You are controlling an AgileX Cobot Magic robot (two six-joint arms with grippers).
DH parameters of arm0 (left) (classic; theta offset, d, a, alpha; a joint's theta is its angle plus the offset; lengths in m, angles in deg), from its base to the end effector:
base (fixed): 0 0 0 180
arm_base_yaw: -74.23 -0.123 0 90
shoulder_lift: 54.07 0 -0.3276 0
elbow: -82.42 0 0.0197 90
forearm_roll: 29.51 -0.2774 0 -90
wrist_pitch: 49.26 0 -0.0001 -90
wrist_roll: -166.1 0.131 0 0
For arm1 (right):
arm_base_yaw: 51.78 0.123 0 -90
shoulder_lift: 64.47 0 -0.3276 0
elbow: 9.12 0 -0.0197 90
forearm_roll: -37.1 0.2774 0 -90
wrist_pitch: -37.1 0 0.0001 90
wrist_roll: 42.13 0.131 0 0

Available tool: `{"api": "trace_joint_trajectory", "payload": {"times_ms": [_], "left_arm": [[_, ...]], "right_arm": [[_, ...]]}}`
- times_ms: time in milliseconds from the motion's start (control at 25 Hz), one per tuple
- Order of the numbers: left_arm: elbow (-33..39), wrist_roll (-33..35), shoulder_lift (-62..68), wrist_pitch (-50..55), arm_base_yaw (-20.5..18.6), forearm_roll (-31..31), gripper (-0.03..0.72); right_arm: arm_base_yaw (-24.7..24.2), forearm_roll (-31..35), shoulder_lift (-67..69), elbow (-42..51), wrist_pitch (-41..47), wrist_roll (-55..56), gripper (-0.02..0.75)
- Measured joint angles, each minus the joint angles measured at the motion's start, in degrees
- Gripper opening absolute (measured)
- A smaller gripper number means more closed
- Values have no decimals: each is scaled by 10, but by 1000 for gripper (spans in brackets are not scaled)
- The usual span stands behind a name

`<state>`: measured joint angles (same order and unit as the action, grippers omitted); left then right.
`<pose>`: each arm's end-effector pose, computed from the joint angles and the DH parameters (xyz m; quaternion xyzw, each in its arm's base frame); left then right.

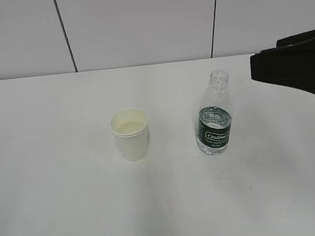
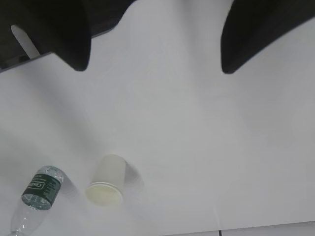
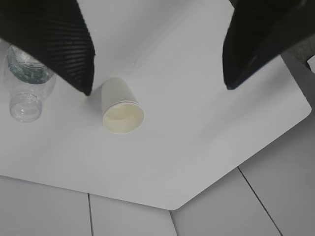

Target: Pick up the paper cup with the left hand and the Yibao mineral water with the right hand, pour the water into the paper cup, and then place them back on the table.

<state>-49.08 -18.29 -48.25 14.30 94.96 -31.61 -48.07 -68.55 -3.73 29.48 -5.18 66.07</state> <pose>0.0049 0.0027 0.2727 0.1203 0.8480 -0.0943 0.5075 0.2027 0.0981 0.3440 -0.2326 0.7717 0.2933 0.5142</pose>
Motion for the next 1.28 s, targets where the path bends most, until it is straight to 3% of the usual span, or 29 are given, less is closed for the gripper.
{"api": "trace_joint_trajectory", "payload": {"times_ms": [280, 400, 600, 880, 1280], "left_arm": [[0, 0, -1, 0, -133, 3, 539], [0, 0, -1, 0, -167, 3, 539], [0, 0, -1, 0, -175, 4, 539], [0, 0, -1, 0, -175, 4, 539], [0, 0, -1, 0, -175, 5, 539]], "right_arm": [[0, 0, -1, -3, 0, -8, 593], [0, 0, -1, -3, 1, -15, 593], [0, 0, -1, -3, 18, -16, 593], [0, 0, -1, -3, 118, -18, 592], [0, 0, -1, -3, 167, -39, 592]]}}
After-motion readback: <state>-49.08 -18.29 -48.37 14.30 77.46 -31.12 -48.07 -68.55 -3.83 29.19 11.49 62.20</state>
